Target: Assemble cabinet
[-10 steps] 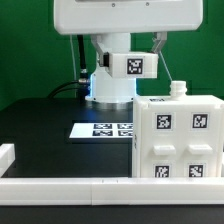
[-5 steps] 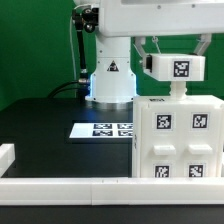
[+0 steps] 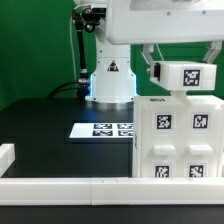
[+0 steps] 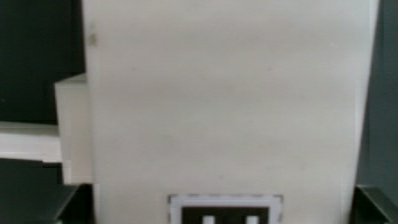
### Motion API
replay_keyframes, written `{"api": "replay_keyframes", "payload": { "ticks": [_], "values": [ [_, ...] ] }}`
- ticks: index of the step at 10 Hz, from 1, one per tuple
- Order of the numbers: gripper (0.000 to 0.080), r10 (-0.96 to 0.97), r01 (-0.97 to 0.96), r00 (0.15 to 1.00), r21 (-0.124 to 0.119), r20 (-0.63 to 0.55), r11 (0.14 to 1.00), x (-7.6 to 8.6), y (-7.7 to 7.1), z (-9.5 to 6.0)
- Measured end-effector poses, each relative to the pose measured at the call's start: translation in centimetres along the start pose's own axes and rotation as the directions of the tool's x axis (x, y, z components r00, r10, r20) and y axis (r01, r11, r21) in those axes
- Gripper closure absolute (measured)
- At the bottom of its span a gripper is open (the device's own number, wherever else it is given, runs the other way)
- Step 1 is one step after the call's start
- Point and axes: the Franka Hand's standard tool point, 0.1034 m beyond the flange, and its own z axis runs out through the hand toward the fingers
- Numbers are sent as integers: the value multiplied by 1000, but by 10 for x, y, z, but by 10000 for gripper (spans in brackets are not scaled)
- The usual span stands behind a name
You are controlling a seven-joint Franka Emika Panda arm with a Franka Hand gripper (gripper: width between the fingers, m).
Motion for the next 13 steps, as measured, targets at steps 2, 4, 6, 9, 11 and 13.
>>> {"api": "replay_keyframes", "payload": {
  "ticks": [2,4,6,9,11,13],
  "values": [
    [248,1,-1,1000,-1,-5,1000,0,1,4],
    [248,2,-2,999,-3,-32,1000,2,0,6],
    [248,-1,0,999,-3,-44,1000,2,0,6],
    [185,0,0,999,-3,-43,1000,2,0,6],
    [156,0,0,999,-3,-42,1000,2,0,7],
    [151,0,0,999,-3,-42,1000,2,0,7]
  ]
}}
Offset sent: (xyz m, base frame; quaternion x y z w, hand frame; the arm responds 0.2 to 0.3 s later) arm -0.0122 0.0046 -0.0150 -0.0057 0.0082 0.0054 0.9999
